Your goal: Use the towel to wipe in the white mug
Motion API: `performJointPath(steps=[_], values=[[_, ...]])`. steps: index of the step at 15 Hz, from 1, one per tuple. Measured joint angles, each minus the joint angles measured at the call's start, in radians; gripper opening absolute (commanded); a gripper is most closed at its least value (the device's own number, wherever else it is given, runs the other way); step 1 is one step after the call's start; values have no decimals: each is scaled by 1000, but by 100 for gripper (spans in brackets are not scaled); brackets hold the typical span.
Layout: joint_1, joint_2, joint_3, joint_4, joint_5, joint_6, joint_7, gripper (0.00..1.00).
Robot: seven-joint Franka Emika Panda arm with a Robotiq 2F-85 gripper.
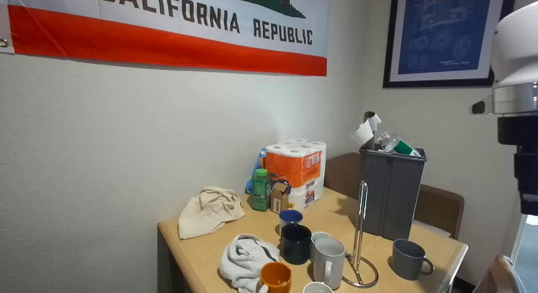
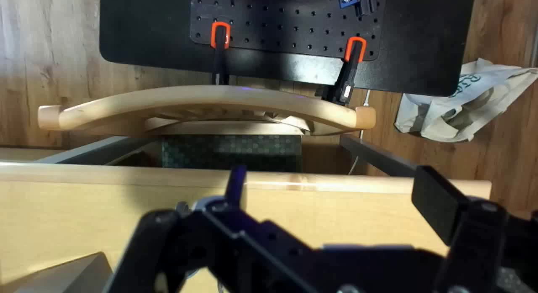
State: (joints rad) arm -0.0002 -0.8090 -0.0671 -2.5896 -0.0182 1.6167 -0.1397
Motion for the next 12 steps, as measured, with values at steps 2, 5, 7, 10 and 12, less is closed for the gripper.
performJointPath(steps=[2, 5, 7, 10, 12], values=[[0, 0, 0, 0, 0, 0, 0, 100], [23, 19, 5, 0, 2, 53, -11, 100], [62, 66, 13, 5, 3, 152, -39, 100], [133, 200, 37, 36, 3, 342, -99, 100], [166, 317, 55, 82, -1, 471, -149, 100]])
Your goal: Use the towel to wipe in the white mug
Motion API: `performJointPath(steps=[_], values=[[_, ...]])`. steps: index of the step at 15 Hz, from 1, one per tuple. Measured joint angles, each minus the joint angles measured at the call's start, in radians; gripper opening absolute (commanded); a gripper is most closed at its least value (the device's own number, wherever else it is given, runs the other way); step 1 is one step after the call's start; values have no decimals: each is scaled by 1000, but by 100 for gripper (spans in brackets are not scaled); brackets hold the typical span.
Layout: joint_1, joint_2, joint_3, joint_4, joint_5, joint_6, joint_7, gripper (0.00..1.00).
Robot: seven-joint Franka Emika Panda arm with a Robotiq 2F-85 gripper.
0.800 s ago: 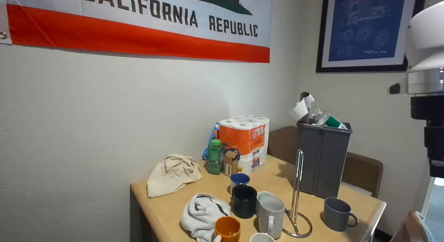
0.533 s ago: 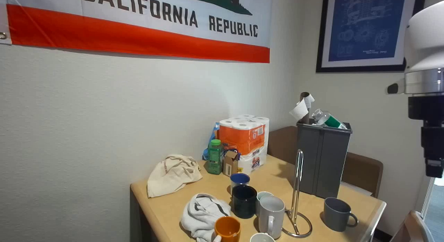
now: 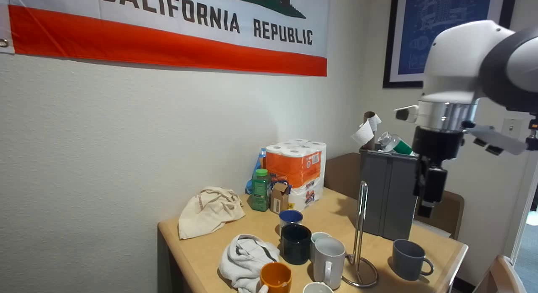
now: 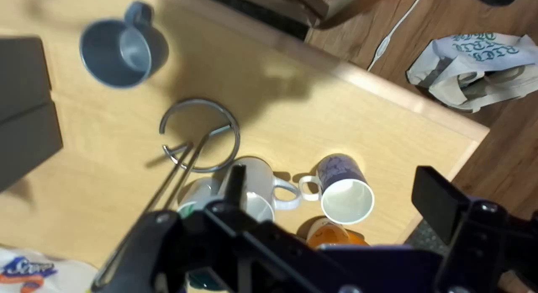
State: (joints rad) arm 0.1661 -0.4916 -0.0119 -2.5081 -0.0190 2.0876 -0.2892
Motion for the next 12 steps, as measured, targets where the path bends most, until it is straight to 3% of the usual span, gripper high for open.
performJointPath(steps=[6, 12], values=[[20, 362, 59, 202, -31, 347, -67, 100], [12, 389, 66, 220, -30, 354, -65, 100]])
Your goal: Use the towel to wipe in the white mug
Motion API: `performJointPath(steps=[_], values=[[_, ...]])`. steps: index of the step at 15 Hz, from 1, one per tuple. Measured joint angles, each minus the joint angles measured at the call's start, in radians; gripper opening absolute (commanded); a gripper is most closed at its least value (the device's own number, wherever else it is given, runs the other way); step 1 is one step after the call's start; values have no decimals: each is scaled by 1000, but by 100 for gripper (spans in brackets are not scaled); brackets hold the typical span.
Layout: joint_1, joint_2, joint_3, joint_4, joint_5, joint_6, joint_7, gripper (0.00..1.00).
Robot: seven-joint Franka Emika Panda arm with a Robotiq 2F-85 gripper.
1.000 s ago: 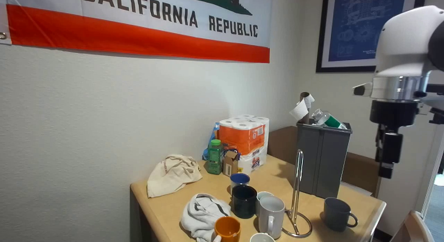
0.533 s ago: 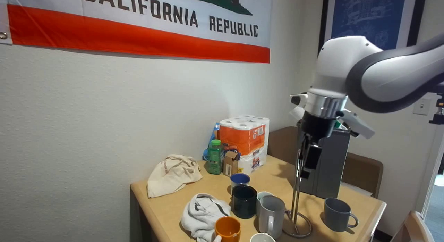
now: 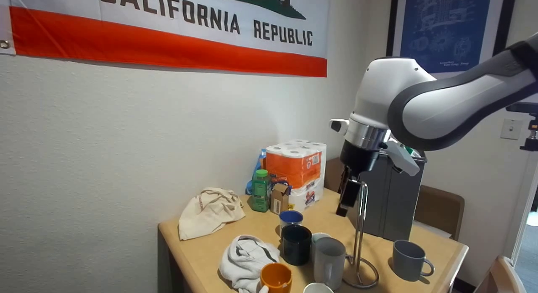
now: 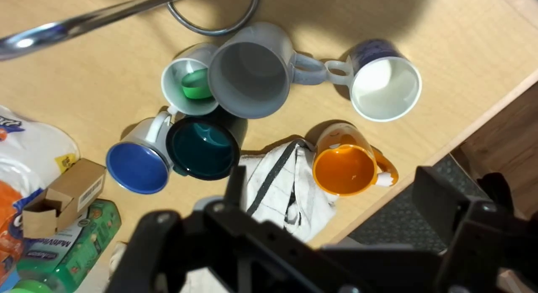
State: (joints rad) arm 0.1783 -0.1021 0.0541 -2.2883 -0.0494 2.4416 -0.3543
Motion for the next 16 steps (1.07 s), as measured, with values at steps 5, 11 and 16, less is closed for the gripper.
performJointPath(steps=[5, 11, 16], values=[[2, 88, 19, 13, 22, 113, -55, 100], [-24, 397, 103, 173, 62, 357, -180, 100], [-52, 624, 164, 356, -14, 460, -191, 100]])
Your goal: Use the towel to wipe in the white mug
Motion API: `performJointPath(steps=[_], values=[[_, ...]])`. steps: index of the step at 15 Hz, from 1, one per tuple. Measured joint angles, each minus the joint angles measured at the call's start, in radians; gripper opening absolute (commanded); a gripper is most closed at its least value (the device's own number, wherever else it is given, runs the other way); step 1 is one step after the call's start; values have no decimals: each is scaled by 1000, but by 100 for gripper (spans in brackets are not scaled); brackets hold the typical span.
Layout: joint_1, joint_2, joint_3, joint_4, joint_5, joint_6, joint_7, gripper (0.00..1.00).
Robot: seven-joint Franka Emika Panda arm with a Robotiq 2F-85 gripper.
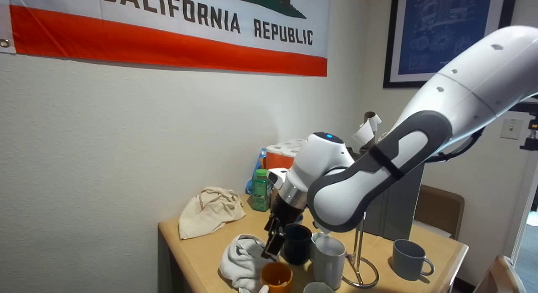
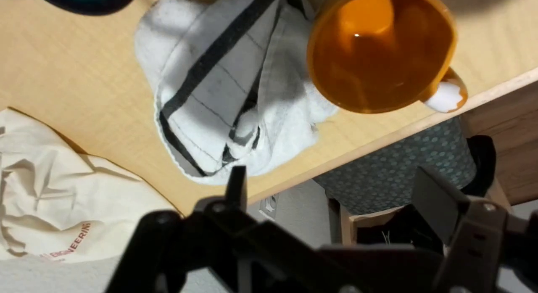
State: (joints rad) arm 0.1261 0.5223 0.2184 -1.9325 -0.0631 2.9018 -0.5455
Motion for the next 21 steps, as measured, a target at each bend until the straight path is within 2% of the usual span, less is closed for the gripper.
performJointPath(steps=[4, 10, 12, 13, 15, 21], values=[[11, 130, -17, 117, -89, 47, 51, 100], [108, 256, -139, 243, -179, 65, 190, 100], [141, 286, -176, 275, -197, 66, 226, 95], [154, 299, -190, 289, -201, 66, 240, 74], [172, 320, -210, 308, -205, 65, 252, 62], [198, 348, -245, 327, -209, 58, 259, 15]])
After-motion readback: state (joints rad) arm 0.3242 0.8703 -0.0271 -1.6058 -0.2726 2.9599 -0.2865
